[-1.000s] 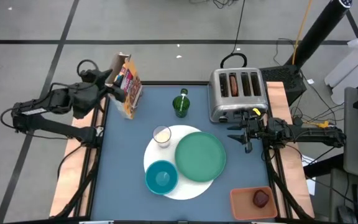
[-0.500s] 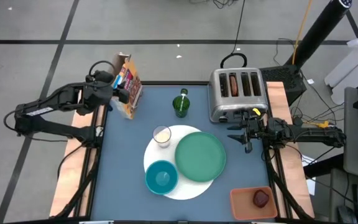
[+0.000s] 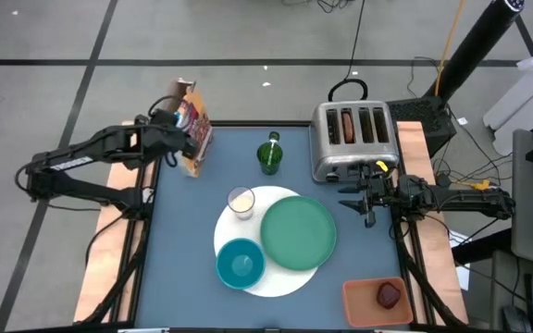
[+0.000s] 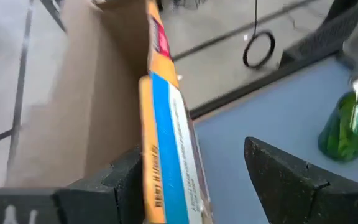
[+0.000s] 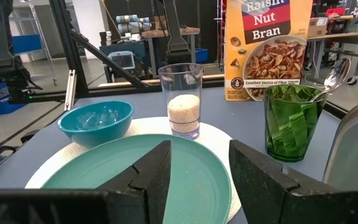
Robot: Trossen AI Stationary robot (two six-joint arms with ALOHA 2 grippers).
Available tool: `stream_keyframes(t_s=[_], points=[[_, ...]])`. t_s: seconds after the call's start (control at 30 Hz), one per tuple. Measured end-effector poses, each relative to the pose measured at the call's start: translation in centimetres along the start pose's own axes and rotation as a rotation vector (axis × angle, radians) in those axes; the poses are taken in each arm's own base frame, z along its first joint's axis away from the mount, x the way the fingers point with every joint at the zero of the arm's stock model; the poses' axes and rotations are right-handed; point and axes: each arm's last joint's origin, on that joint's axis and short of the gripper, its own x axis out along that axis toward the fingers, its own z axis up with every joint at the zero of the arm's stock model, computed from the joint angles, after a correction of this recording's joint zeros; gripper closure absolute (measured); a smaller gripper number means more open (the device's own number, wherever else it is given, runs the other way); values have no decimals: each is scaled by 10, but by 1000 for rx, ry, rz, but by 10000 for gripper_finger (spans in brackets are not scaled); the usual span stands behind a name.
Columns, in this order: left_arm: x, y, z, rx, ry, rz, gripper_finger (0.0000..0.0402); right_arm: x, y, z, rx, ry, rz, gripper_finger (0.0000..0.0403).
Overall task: Arrange a breakfast setting
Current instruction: Pour the cereal from the cereal box into the blue bowl
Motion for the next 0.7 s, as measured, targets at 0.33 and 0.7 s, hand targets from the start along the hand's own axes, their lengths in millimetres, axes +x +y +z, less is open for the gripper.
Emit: stream_keyframes(t_s=[0.33,0.7], points=[[22,-8,0,74,101,61,151,0,0,0,0,0,0,248],[30,-3,1,65,167,69,212,0,0,0,0,0,0,248]])
